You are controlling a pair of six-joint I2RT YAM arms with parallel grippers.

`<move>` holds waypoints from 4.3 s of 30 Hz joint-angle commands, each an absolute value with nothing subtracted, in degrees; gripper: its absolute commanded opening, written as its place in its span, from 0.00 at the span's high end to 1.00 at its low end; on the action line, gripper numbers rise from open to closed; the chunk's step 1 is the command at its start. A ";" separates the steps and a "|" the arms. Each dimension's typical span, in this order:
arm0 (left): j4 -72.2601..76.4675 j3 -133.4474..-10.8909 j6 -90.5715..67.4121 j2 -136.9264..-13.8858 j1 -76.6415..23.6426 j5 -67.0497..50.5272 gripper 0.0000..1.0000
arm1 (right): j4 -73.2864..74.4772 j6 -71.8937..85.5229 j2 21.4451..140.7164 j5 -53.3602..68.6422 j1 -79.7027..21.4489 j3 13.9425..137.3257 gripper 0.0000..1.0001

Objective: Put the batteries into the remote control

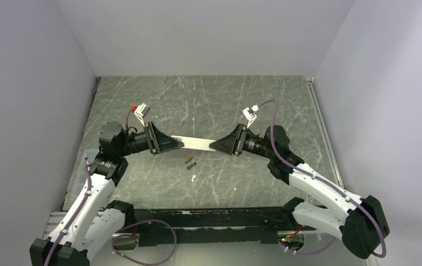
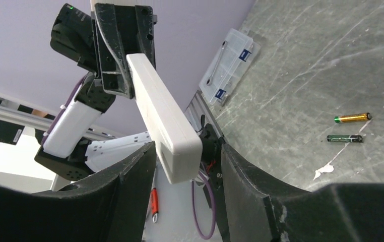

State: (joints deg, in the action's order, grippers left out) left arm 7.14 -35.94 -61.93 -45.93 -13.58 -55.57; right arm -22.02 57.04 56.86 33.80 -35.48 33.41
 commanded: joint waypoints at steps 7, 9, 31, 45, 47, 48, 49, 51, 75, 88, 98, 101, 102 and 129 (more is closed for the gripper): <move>4.47 -37.02 -57.88 -44.21 -13.89 -54.77 1.00 | -26.54 58.35 57.41 31.16 -37.08 37.32 0.51; 3.40 -37.38 -57.10 -44.07 -13.89 -54.45 1.00 | -26.36 58.43 57.50 31.02 -37.38 37.51 0.53; 0.28 -39.66 -54.78 -44.35 -13.89 -52.55 1.00 | -25.01 58.06 55.90 28.66 -39.42 35.69 0.57; 0.09 -39.89 -54.27 -44.74 -13.89 -51.84 1.00 | -25.38 56.96 56.10 28.35 -40.60 35.31 0.94; -1.14 -39.90 -54.25 -44.80 -13.89 -51.67 1.00 | -25.04 56.79 55.78 27.93 -40.61 35.22 1.00; -1.22 -39.84 -54.34 -44.81 -13.86 -51.68 1.00 | -24.78 56.64 55.54 27.65 -40.61 35.16 1.00; -1.04 -39.75 -54.46 -44.82 -13.88 -51.75 1.00 | -24.52 56.46 55.28 27.42 -40.61 35.08 1.00; -0.80 -39.64 -54.73 -44.78 -13.89 -51.64 1.00 | -23.99 56.17 54.76 27.10 -40.61 34.94 1.00; 0.64 -39.67 -55.64 -45.70 -13.89 -51.09 1.00 | -20.44 54.41 52.28 27.47 -40.61 34.12 0.57; 1.30 -39.54 -55.89 -45.94 -13.89 -51.05 1.00 | -19.42 54.83 50.38 26.77 -40.61 32.35 0.59; 0.39 -39.11 -55.65 -45.19 -13.86 -50.86 1.00 | -19.18 54.77 49.65 26.26 -40.56 32.49 0.88; 0.09 -39.43 -55.31 -45.00 -13.89 -50.84 1.00 | -18.42 54.43 49.02 25.75 -40.61 32.29 0.99; 0.09 -39.58 -55.22 -44.91 -13.89 -50.81 1.00 | -18.18 54.29 48.71 25.54 -40.61 32.26 1.00; 0.09 -39.20 -55.27 -45.34 -13.89 -50.48 1.00 | -16.96 52.72 45.69 24.63 -40.60 31.37 1.00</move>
State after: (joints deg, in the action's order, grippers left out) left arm -1.61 -37.95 -56.21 -45.63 -13.85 -50.63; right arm -14.52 53.91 47.13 24.43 -40.34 31.38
